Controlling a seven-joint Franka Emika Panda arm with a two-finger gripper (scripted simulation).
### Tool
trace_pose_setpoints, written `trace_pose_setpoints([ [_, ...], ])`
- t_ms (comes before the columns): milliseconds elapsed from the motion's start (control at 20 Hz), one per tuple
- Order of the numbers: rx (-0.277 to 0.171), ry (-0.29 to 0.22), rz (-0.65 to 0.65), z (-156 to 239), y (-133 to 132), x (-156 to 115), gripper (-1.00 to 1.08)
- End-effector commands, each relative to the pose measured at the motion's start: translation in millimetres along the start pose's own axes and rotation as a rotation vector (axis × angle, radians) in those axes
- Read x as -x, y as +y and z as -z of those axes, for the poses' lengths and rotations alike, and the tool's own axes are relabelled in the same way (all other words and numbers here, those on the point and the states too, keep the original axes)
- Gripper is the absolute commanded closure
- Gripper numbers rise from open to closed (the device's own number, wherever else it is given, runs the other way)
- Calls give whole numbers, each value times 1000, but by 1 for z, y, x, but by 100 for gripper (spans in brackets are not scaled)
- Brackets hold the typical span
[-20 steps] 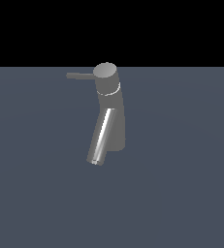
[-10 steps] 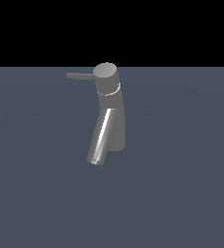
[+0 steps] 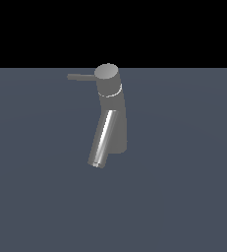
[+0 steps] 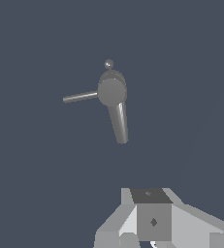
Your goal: Turn on the faucet by rotating a designated handle.
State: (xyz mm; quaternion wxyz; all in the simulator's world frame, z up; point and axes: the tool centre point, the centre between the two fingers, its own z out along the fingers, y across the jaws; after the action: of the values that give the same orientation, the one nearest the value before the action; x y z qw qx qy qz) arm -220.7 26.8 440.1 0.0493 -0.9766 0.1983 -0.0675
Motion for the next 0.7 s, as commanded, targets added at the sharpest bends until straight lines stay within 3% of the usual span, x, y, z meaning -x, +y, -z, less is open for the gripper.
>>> trace_pose_setpoints([
  [0, -16, 19, -68, -11, -7, 0, 108],
  [650, -94, 119, -406, -63, -43, -13, 108],
])
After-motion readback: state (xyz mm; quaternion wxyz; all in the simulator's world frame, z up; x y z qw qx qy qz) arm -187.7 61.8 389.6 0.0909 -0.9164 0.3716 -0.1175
